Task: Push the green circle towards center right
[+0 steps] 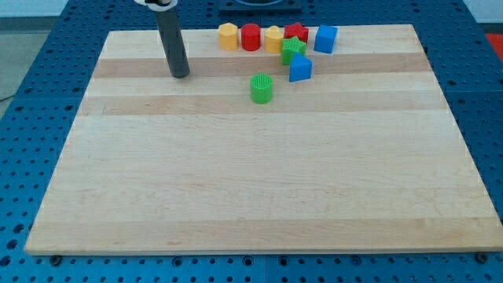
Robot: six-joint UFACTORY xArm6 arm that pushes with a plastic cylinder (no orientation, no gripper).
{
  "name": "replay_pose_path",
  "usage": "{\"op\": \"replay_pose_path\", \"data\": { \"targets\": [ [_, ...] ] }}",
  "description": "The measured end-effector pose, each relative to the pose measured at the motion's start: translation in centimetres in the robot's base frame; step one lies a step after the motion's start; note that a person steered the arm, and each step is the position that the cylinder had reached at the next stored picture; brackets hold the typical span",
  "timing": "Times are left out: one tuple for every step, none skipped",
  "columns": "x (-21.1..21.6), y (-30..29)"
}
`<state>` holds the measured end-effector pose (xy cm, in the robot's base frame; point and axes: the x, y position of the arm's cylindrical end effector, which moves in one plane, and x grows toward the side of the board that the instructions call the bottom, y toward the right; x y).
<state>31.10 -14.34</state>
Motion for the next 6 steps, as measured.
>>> {"op": "replay_pose_path", "data": {
  "targets": [
    [0.0, 0.0],
    [0.7, 2.8],
    [3.4, 9.3],
    [6.8, 16.6],
    [10.8, 23.0],
    [12.0, 21.8]
  ]
}}
